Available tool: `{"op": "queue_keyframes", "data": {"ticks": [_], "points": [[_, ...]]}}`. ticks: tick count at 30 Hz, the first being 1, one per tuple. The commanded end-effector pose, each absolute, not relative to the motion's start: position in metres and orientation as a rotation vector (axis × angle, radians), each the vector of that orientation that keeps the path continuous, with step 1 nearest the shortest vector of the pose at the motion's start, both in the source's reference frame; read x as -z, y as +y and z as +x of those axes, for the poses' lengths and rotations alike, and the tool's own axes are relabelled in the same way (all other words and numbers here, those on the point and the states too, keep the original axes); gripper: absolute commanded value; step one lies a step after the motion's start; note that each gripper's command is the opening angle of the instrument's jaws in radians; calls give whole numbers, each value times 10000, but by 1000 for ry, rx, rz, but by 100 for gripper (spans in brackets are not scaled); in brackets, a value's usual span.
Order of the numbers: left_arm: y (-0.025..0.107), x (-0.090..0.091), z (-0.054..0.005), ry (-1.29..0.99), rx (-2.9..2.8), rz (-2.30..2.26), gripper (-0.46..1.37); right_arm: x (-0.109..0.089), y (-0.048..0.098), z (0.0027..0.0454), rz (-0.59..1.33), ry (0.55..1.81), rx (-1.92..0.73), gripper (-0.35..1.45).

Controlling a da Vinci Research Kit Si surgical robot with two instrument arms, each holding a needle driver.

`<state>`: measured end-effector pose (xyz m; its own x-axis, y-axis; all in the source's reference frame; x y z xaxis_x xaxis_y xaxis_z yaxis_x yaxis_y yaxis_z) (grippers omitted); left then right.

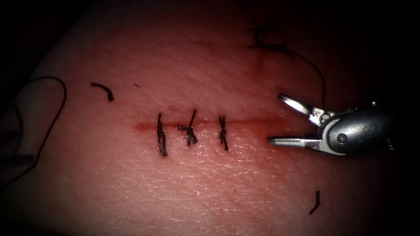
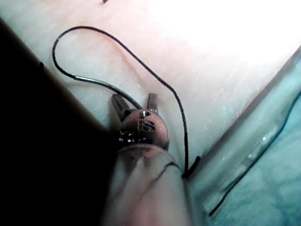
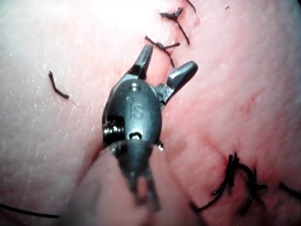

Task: Wound Closure
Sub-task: Grab the needle near its tip with the left tool

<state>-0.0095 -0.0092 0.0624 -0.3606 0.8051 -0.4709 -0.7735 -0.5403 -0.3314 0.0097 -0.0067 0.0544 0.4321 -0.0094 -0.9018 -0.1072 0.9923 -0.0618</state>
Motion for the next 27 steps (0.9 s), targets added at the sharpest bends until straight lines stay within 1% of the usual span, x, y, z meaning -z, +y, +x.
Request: {"op": "queue_keyframes", "data": {"ticks": [1,2,5,7,8,9,10,12,19,27], "points": [[-95,-627,-94,-76,-2010,-745,56,-544,-67,97,-104,1124,-54,141],[-96,-629,-93,-74,-2011,-746,56,-544,-67,97,-101,1124,-59,141],[-99,-631,-87,-75,-2007,-749,67,-544,-68,97,-99,1122,-57,141],[-101,-631,-83,-80,-1998,-748,60,-544,-68,97,-99,1122,-57,141],[-102,-630,-79,-84,-1987,-747,21,-544,-68,97,-99,1122,-57,141],[-102,-630,-79,-83,-1987,-746,6,-544,-68,97,-99,1122,-57,141],[-103,-629,-78,-83,-1987,-746,-16,-544,-68,97,-99,1122,-57,141],[-104,-628,-78,-82,-1986,-744,-35,-544,-68,97,-99,1122,-57,140],[-98,-614,-79,-72,-1983,-779,-35,-544,-68,97,-100,1122,-58,140],[-81,-579,-83,0,-1976,-835,-35,-543,-68,97,-100,1121,-58,140]]}}
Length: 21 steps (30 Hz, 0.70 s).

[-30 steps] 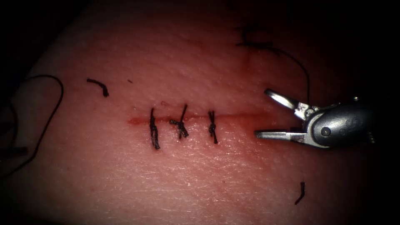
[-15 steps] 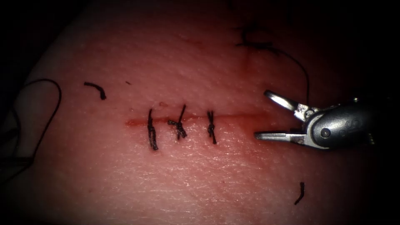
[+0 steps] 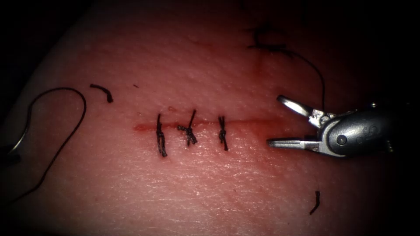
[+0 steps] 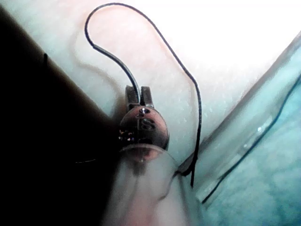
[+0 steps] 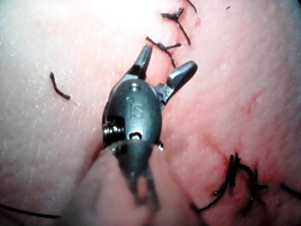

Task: Wound Closure
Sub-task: Grab the needle near its tip with the left tool, then hand over the needle to the right gripper

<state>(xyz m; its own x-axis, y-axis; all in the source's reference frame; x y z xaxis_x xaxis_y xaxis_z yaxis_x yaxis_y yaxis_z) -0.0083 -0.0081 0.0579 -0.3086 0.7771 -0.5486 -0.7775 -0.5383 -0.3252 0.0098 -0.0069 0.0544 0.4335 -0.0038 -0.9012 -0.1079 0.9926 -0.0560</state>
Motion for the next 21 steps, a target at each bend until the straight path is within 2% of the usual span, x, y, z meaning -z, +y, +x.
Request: {"op": "queue_keyframes", "data": {"ticks": [1,9,21], "points": [[-80,-576,-85,3,-1973,-839,-35,-543,-68,97,-100,1121,-58,141],[-60,-539,-132,22,-2023,-856,-35,-543,-68,97,-100,1121,-58,140],[-22,-528,-247,-27,-2093,-963,-35,-543,-68,94,-77,1124,-88,138]]}}
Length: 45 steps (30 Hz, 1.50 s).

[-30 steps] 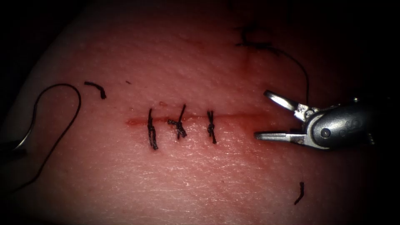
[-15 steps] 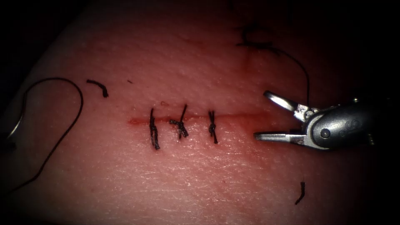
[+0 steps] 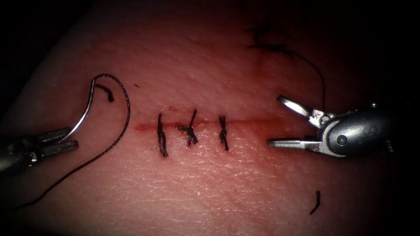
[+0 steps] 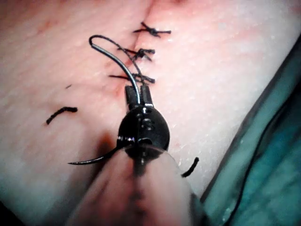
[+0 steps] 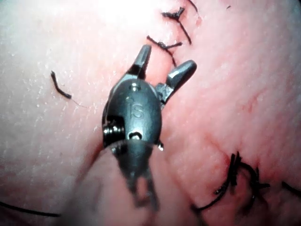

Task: Wound Closure
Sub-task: Hand over the needle to the right gripper

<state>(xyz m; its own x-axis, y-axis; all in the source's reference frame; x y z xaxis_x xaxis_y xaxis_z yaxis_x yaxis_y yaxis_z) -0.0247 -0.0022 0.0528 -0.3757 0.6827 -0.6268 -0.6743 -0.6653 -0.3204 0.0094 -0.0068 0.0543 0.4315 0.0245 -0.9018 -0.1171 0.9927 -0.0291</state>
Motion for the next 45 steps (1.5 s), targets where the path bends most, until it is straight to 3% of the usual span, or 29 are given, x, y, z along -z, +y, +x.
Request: {"op": "queue_keyframes", "data": {"ticks": [1,31,37,45], "points": [[-19,-529,-257,-29,-2100,-972,-35,-543,-68,93,-73,1125,-93,137],[111,-561,-444,-21,-2157,-1135,-35,-542,-70,76,-24,1108,-127,128],[111,-575,-449,-11,-2158,-1140,-35,-542,-72,74,-16,1103,-126,128],[62,-578,-410,-32,-2194,-1122,-35,-542,-74,75,5,1092,-132,128]]}}
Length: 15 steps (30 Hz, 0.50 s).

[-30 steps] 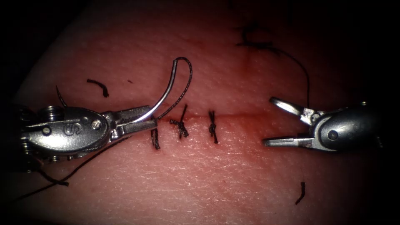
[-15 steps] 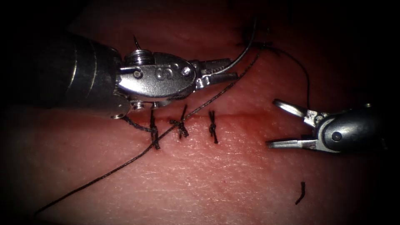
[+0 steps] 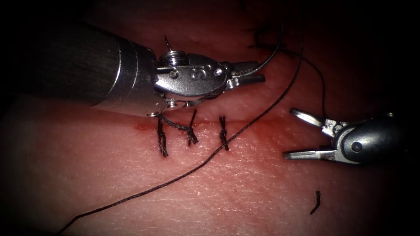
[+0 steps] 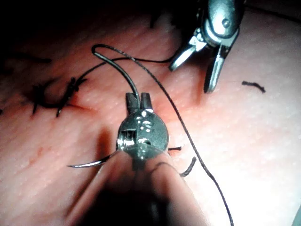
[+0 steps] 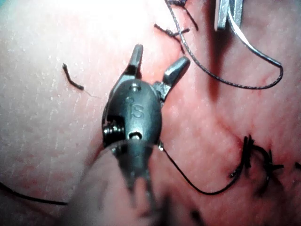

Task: Wound Closure
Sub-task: Hand over the needle to the right gripper

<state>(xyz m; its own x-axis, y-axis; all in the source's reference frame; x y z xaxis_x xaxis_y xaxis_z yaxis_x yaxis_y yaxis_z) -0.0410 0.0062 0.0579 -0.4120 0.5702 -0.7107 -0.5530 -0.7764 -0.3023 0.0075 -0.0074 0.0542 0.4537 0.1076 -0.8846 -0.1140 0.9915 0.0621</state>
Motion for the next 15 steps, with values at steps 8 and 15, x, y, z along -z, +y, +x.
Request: {"op": "queue_keyframes", "data": {"ticks": [8,15], "points": [[9,-588,-375,30,-2213,-1095,-35,-535,-80,76,85,1097,-267,122],[-14,-598,-370,63,-2204,-1105,-35,-527,-88,81,219,1106,-525,108]]}}
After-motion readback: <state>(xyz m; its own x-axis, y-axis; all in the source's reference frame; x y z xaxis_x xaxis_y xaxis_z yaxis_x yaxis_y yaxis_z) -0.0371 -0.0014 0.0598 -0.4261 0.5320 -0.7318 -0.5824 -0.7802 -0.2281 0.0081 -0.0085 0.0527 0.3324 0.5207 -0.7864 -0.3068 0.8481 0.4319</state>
